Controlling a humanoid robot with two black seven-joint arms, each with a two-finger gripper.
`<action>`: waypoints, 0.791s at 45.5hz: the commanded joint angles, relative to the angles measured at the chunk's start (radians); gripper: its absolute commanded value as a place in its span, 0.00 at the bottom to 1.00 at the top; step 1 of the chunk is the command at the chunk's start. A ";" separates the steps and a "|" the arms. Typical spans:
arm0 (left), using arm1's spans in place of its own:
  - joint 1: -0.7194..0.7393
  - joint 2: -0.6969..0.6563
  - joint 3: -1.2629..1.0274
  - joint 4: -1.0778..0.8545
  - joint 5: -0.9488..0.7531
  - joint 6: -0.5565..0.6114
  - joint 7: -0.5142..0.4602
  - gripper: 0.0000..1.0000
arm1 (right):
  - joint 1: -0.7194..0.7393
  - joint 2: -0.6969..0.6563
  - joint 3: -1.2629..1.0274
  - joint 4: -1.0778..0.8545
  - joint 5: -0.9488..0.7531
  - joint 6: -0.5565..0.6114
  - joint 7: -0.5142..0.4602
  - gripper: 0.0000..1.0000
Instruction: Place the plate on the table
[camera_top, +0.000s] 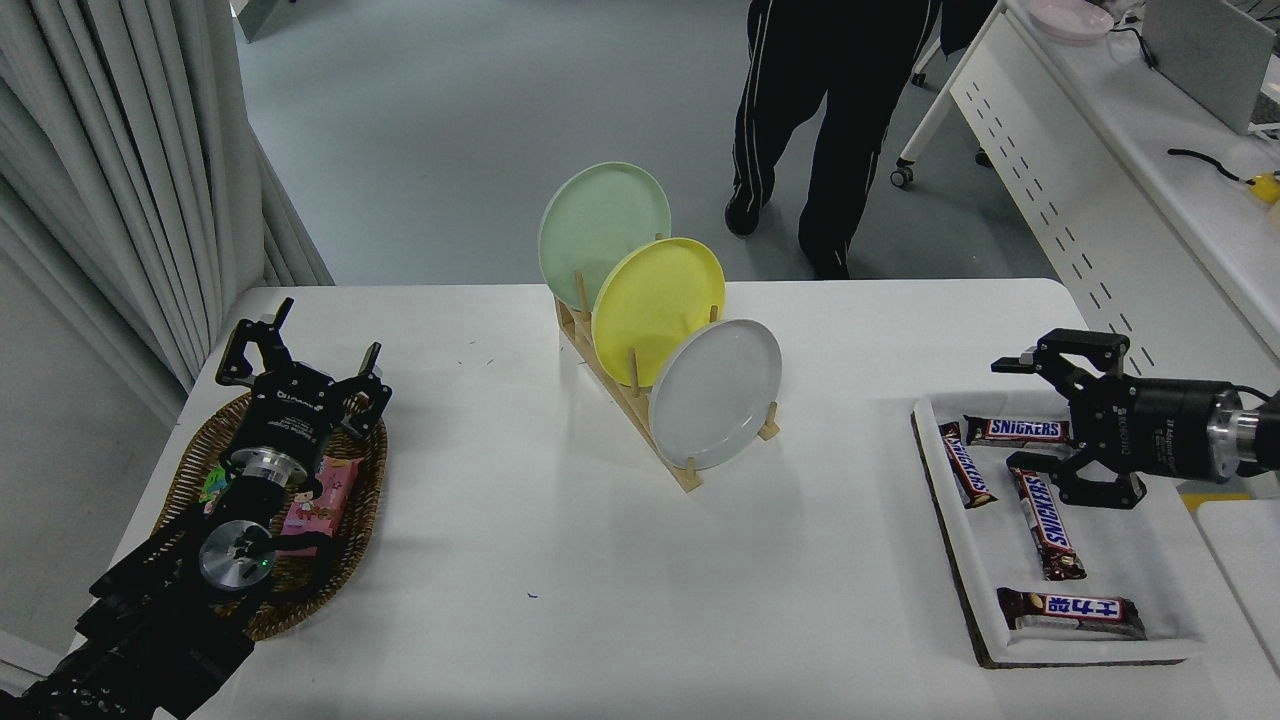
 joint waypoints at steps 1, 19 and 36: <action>0.000 0.001 0.000 0.000 0.000 0.000 -0.001 1.00 | 0.027 -0.008 0.056 0.102 0.037 0.015 -0.008 0.96; 0.000 -0.001 -0.001 0.000 0.000 0.000 -0.001 1.00 | 0.089 0.116 0.092 0.197 0.236 -0.395 -0.099 0.99; 0.000 -0.001 0.000 0.000 0.000 0.000 -0.001 1.00 | 0.052 0.361 0.178 0.151 0.258 -0.622 -0.099 1.00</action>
